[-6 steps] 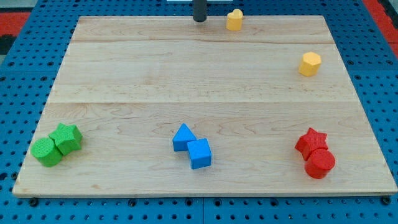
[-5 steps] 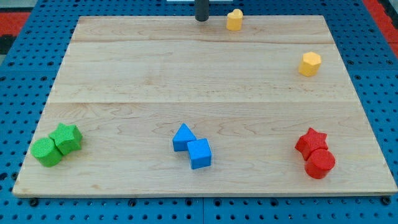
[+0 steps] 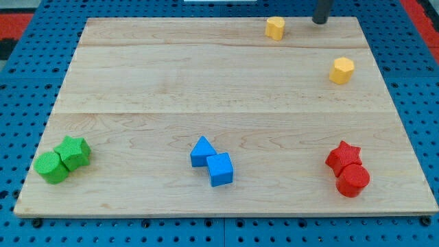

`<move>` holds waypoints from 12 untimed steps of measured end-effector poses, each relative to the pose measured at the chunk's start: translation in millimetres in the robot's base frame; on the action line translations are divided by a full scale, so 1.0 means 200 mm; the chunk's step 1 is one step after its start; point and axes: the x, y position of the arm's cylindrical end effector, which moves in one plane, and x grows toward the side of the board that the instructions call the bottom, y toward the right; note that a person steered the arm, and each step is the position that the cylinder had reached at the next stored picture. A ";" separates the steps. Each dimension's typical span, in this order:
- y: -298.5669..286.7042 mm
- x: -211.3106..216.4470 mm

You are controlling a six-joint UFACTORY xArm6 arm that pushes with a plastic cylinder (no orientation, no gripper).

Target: Push the yellow blocks to the center right

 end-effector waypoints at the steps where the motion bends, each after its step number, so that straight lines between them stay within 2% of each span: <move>1: -0.24 0.10; 2: -0.37 0.17; 3: -0.38 0.00; 4: -0.56 0.08; 6: -0.16 0.42; 7: -0.18 0.11; 8: -0.35 0.03; 9: -0.47 0.32; 10: -0.31 0.59; 11: -0.28 0.64; 12: -0.13 0.51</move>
